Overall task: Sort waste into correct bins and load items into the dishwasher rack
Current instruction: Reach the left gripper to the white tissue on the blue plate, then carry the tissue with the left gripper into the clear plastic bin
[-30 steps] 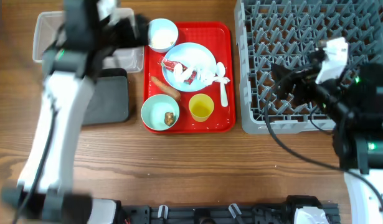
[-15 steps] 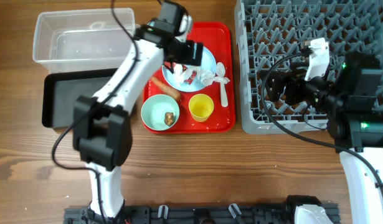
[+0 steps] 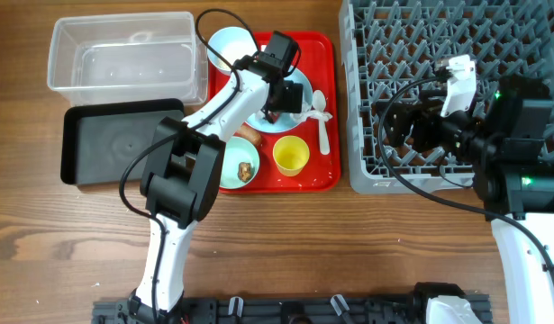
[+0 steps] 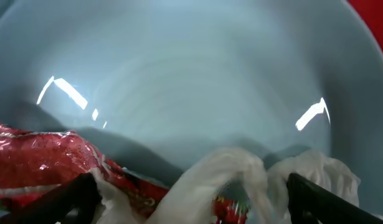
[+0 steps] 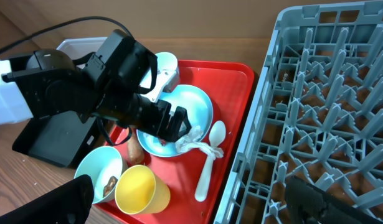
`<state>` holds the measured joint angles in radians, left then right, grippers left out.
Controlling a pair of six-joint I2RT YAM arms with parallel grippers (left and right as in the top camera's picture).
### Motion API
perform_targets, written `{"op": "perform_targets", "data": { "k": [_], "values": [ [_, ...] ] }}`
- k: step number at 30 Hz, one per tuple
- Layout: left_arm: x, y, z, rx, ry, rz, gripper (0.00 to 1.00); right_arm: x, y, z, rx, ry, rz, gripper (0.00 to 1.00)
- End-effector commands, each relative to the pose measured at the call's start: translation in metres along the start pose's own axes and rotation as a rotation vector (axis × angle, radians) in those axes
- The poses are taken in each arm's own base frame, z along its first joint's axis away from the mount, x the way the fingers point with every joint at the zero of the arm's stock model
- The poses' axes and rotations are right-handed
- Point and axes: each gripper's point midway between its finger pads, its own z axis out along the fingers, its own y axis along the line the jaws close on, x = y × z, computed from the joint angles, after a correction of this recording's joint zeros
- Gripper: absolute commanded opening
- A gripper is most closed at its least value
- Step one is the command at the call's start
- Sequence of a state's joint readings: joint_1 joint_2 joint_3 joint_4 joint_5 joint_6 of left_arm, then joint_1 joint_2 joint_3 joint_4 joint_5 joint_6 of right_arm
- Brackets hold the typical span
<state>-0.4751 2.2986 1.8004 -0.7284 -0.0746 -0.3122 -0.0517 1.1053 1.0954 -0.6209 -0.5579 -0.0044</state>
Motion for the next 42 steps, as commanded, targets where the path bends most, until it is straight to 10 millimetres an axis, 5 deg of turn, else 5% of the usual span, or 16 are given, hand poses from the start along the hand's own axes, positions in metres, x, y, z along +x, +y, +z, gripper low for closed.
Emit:
{"op": "perform_targets", "data": {
  "k": [1,4,7,13,20,23,28,34,39,41,42],
  "values": [
    [-0.005,0.004,0.01,-0.028,-0.016,-0.042,0.67,-0.006,0.001,0.001,-0.017,-0.004,0.006,1.0],
    [0.0,0.001,0.017,-0.027,-0.003,-0.036,0.29,-0.005,0.0,0.004,-0.017,0.004,0.012,1.0],
    [0.002,-0.003,0.017,-0.025,-0.001,-0.027,0.05,-0.003,-0.003,0.008,-0.017,0.016,0.02,1.0],
    [-0.004,-0.01,0.005,-0.011,-0.018,-0.02,0.04,0.001,-0.007,0.015,-0.018,0.037,0.033,1.0],
    [-0.066,0.002,-0.095,0.046,-0.176,-0.083,0.04,0.001,-0.007,0.015,-0.017,0.034,0.031,1.0],
    [-0.1,0.036,-0.154,0.05,-0.309,-0.155,0.04,0.001,-0.007,0.015,-0.018,0.034,0.032,1.0],
    [-0.12,0.115,-0.191,-0.083,-0.415,-0.278,0.04,0.001,-0.007,0.015,-0.017,0.034,0.031,1.0],
    [-0.128,0.208,-0.176,-0.206,-0.428,-0.426,0.04,0.001,-0.007,0.015,-0.017,0.034,0.031,1.0],
    [-0.132,0.253,-0.136,-0.246,-0.415,-0.492,0.04,0.001,-0.007,0.015,-0.018,0.036,0.032,1.0],
    [-0.128,0.261,-0.12,-0.254,-0.386,-0.502,0.26,0.001,-0.007,0.015,-0.018,0.036,0.032,1.0],
    [-0.125,0.265,-0.114,-0.26,-0.373,-0.506,0.56,0.001,-0.007,0.015,-0.018,0.036,0.033,1.0]
  ]
}}
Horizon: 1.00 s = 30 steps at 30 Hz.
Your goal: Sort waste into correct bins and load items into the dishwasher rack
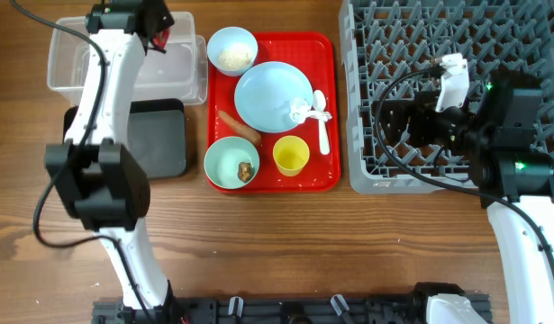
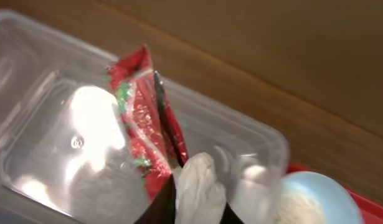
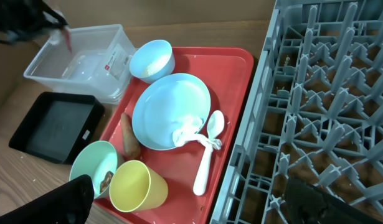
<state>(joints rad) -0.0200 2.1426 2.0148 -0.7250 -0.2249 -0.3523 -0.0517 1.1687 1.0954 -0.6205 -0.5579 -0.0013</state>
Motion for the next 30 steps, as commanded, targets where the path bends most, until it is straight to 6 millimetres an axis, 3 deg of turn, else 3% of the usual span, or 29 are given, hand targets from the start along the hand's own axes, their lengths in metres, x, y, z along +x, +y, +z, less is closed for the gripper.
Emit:
{"op": "perform_targets", "data": {
  "k": [1,4,5,11,15,18,22,30],
  "values": [
    [0.02,0.015,0.032,-0.05,0.056,-0.005,0.71,-0.009,0.004,-0.002,-0.018,-0.017,-0.004,1.0],
    [0.021,0.015,0.034,-0.051,0.055,-0.005,0.97,-0.009,0.004,-0.002,-0.018,-0.017,-0.004,1.0],
    [0.019,0.014,0.034,-0.048,0.05,-0.003,1.0,-0.008,0.004,-0.002,-0.018,-0.016,-0.004,1.0],
    [0.006,0.004,0.014,0.008,0.021,0.069,1.0,-0.008,0.004,-0.002,-0.018,-0.013,-0.003,1.0],
    [0.001,-0.031,-0.02,0.146,0.005,0.177,1.0,-0.009,0.004,-0.002,-0.018,-0.017,-0.004,1.0],
    [0.013,-0.063,-0.046,0.253,0.026,0.273,0.99,-0.008,0.004,-0.002,-0.018,-0.016,-0.003,1.0],
    [0.056,-0.106,-0.067,0.345,0.101,0.435,1.0,-0.008,0.004,-0.002,-0.018,-0.015,-0.003,1.0],
    [0.173,-0.177,-0.088,0.474,0.318,0.696,0.97,-0.007,0.004,-0.002,-0.017,-0.012,-0.001,1.0]
  ]
}}
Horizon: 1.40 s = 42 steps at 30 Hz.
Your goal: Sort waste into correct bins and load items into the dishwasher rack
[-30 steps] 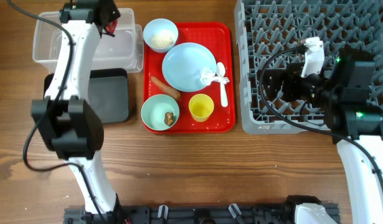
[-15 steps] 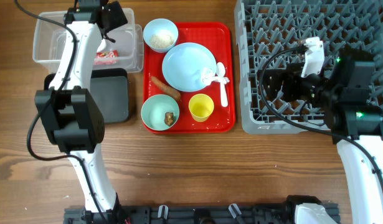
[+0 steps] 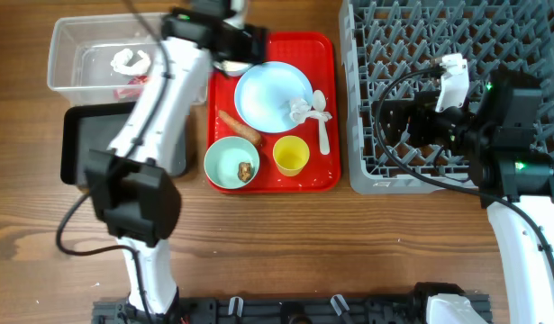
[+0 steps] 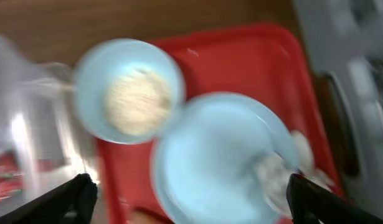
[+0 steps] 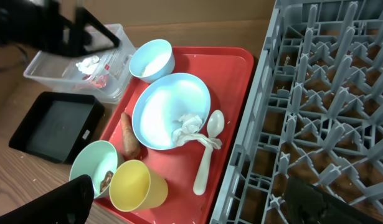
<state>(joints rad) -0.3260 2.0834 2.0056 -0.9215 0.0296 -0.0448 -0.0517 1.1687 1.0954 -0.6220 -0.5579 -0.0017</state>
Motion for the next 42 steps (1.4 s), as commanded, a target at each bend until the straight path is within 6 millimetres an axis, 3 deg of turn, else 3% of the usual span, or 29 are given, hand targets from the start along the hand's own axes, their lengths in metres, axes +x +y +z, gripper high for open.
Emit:
{"op": "perform_targets", "data": {
  "k": [1,7,15,27,33,42],
  "values": [
    [0.033,-0.053,0.028,0.097,0.113,0.166,0.95,-0.008,0.004,-0.002,-0.017,-0.013,-0.001,1.0],
    [0.08,-0.09,0.06,0.139,0.253,0.357,0.85,-0.008,0.003,-0.002,-0.016,-0.013,-0.002,1.0],
    [0.111,-0.113,0.09,0.185,0.32,0.544,0.75,-0.007,0.003,-0.002,-0.013,-0.011,-0.001,1.0],
    [0.108,-0.119,0.108,0.2,0.287,0.539,0.68,-0.003,-0.003,-0.002,0.021,0.006,0.009,1.0],
    [0.106,-0.12,0.113,0.208,0.274,0.532,0.59,-0.003,-0.003,-0.002,0.021,0.006,0.009,1.0],
    [0.108,-0.098,0.136,0.144,0.304,0.247,0.61,-0.003,-0.003,-0.002,0.021,0.006,0.009,1.0]
  ]
}}
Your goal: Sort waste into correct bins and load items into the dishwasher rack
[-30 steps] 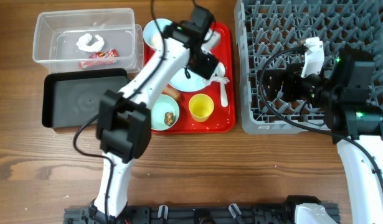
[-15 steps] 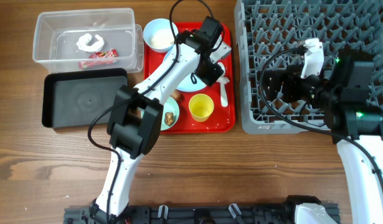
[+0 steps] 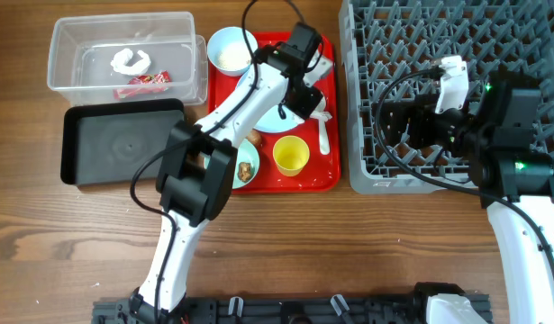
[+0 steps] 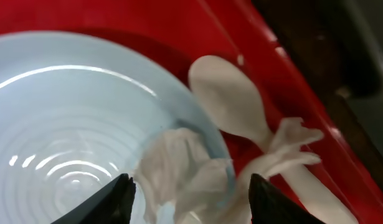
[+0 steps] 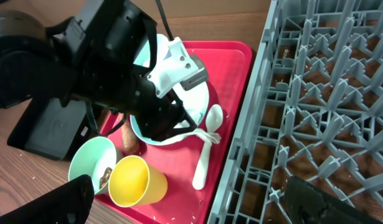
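A light blue plate (image 4: 73,124) sits on the red tray (image 3: 326,175). At its right rim lies a crumpled white tissue (image 4: 185,171), trailing onto a white spoon (image 4: 231,99). My left gripper (image 4: 194,202) hangs open low over the plate, one finger on each side of the tissue. In the overhead view the left gripper (image 3: 304,97) covers much of the plate. My right gripper (image 5: 200,205) hovers open and empty over the left edge of the grey dishwasher rack (image 3: 421,54).
The clear bin (image 3: 78,36) at top left holds a red wrapper (image 3: 149,80) and a white tissue (image 3: 131,60). Below it is a black tray (image 3: 123,144). On the red tray are a rice bowl (image 3: 228,50), green bowl (image 5: 94,165) and yellow cup (image 3: 291,156).
My left gripper was open over the tray's top near the rice bowl; it is now low at the plate's right rim, fingers astride the white tissue. The right arm has not moved.
My left gripper was first down in the plate around a red wrapper and a tissue. Then it held both over the clear bin. Later they lay in the bin and the gripper was open over the tray. Now it straddles the second tissue on the plate.
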`<state>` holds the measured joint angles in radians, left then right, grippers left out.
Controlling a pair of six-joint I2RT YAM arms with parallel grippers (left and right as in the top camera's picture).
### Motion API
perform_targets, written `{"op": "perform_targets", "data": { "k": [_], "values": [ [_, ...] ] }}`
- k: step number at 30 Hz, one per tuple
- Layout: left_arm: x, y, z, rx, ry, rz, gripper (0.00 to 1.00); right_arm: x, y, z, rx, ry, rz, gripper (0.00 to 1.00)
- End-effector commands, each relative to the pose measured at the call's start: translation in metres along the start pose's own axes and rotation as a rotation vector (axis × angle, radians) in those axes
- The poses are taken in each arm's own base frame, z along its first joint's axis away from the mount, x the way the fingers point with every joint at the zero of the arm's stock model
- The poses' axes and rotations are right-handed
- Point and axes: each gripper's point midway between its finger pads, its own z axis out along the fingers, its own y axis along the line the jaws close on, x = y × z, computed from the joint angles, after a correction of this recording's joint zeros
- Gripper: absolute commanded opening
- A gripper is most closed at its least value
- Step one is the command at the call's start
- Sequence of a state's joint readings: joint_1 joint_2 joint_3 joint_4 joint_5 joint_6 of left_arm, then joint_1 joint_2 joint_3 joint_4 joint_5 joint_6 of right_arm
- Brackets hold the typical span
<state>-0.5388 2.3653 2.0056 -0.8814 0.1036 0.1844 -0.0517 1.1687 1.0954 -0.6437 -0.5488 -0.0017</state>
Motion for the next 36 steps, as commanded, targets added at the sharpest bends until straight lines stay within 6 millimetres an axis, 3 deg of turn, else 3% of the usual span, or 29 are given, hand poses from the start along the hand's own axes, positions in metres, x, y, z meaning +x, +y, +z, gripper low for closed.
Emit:
{"op": "perform_targets", "data": {
  "k": [1,8,10,13,20,25,29,33,36],
  "values": [
    [0.013,0.014,0.022,0.005,0.044,-0.178,0.6,-0.007,-0.001,-0.002,0.012,-0.012,-0.002,1.0],
    [0.009,0.018,0.025,-0.002,0.026,-0.237,0.52,-0.007,-0.001,-0.002,0.012,-0.012,-0.003,1.0],
    [0.008,0.018,0.025,-0.002,0.021,-0.254,0.39,-0.007,-0.001,-0.002,0.012,-0.012,-0.003,1.0],
    [0.009,0.017,0.025,0.003,0.025,-0.257,0.07,-0.007,-0.002,-0.002,0.012,-0.012,-0.004,1.0],
    [0.005,0.018,0.017,0.014,0.01,-0.306,0.04,-0.007,-0.005,-0.002,0.031,-0.012,-0.002,1.0],
    [-0.017,0.046,-0.033,-0.002,-0.102,-0.432,0.04,-0.007,-0.005,-0.002,0.031,-0.012,-0.002,1.0],
    [-0.032,0.091,-0.097,-0.028,-0.245,-0.567,0.04,-0.007,-0.005,-0.002,0.031,-0.012,-0.003,1.0],
    [-0.029,0.136,-0.147,-0.064,-0.344,-0.67,0.04,-0.007,-0.005,-0.002,0.031,-0.013,-0.002,1.0],
    [-0.02,0.165,-0.167,-0.078,-0.383,-0.75,0.04,-0.007,-0.005,-0.002,0.031,-0.013,-0.003,1.0]
  ]
}}
